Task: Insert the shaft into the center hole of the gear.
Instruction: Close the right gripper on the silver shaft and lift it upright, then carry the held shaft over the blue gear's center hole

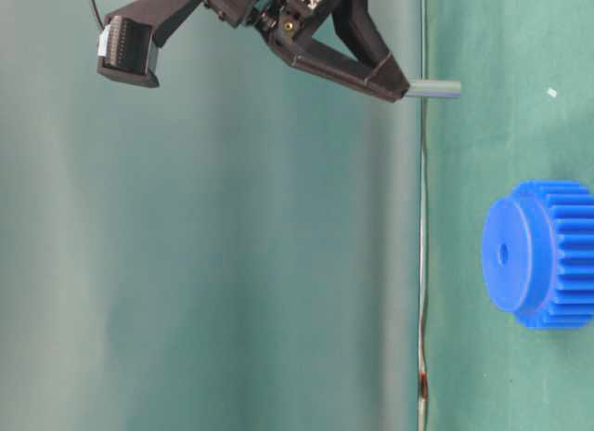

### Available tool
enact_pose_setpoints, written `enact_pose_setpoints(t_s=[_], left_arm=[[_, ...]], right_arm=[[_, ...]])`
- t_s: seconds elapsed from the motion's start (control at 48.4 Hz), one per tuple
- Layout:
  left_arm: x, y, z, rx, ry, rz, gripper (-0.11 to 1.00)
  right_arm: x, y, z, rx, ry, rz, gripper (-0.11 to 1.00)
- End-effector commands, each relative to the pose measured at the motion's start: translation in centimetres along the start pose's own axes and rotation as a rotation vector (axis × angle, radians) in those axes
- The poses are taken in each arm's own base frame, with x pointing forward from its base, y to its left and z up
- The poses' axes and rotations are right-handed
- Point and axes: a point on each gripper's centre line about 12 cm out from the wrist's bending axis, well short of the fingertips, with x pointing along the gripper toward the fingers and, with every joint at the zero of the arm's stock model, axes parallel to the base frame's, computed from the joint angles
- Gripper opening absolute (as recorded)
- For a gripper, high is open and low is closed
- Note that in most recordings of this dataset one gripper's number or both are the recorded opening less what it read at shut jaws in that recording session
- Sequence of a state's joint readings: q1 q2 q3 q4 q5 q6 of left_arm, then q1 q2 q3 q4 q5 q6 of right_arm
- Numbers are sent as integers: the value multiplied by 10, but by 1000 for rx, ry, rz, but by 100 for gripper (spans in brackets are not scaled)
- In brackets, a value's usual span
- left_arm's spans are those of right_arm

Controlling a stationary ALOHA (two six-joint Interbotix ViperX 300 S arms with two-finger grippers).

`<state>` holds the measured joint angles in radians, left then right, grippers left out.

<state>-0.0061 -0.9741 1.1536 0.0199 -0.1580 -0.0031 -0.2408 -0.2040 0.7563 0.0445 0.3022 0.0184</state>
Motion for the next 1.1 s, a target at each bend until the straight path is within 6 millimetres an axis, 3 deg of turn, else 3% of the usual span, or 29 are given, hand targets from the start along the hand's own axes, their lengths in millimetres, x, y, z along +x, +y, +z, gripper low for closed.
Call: enact_pose_setpoints(t_s=[0.0, 0.537, 1.074], left_arm=[[2, 0, 10, 2, -26, -1, 0], [2, 0, 10, 2, -11, -1, 0], [2, 0, 13, 3, -17, -1, 0]], right_arm=[[-8, 0, 14, 4, -44, 1, 16], [-7, 5, 22, 6, -61, 14, 16], [35, 42, 89, -48, -123, 71, 16]])
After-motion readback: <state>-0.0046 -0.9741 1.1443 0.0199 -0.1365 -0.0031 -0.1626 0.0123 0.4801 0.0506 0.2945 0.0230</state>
